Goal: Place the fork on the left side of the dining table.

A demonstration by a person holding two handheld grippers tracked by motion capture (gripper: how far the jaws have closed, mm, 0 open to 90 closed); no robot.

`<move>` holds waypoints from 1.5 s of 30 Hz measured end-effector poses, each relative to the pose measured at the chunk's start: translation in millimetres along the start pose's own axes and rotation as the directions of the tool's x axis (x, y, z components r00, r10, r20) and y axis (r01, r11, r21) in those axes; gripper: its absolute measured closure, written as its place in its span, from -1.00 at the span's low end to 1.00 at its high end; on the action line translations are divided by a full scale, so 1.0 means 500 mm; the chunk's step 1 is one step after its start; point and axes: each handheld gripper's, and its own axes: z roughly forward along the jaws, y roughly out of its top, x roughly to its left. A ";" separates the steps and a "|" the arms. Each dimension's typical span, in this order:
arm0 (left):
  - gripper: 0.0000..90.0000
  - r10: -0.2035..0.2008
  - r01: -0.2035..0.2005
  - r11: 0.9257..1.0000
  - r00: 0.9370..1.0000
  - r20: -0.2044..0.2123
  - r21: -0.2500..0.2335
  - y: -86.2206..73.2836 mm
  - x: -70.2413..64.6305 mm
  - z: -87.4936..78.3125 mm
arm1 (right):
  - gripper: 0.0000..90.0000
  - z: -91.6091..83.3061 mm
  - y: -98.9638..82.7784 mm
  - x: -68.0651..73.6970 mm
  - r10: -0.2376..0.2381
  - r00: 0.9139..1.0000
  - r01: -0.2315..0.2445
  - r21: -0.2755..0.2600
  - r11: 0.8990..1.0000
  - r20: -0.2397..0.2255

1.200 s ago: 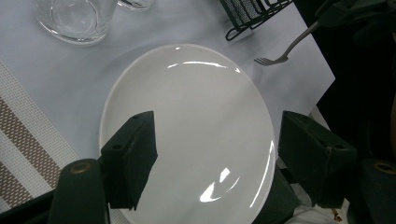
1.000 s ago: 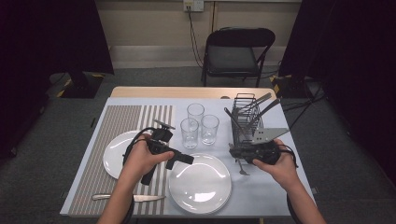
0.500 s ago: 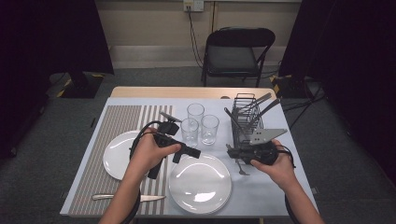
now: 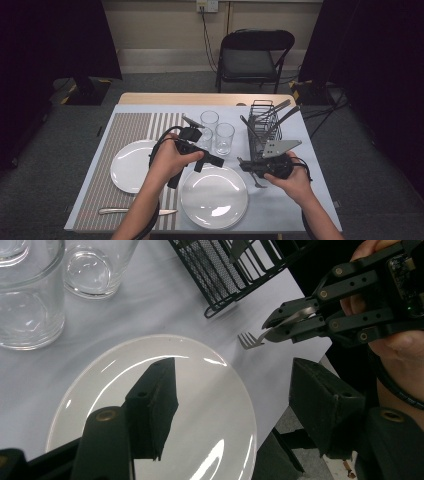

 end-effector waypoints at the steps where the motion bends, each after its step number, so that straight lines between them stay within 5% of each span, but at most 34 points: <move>1: -0.19 0.009 -0.009 1.000 1.000 0.002 0.002 0.002 0.000 0.001 | 0.92 0.001 0.000 0.000 -0.003 1.000 0.003 0.000 1.000 -0.002; 14: 0.05 -0.072 0.072 0.997 0.997 0.018 0.021 0.014 -0.018 0.016 | 0.91 0.010 0.000 0.007 -0.008 1.000 0.008 0.007 1.000 -0.012; 32: 0.30 -0.093 0.093 0.996 0.995 0.023 0.008 0.022 -0.030 0.046 | 0.91 0.012 -0.002 0.013 -0.013 1.000 0.013 -0.001 1.000 0.017; 45: 0.36 -0.121 0.120 0.993 0.990 0.072 0.009 0.025 -0.041 0.058 | 0.91 0.015 -0.002 0.016 -0.016 1.000 0.016 0.001 1.000 0.013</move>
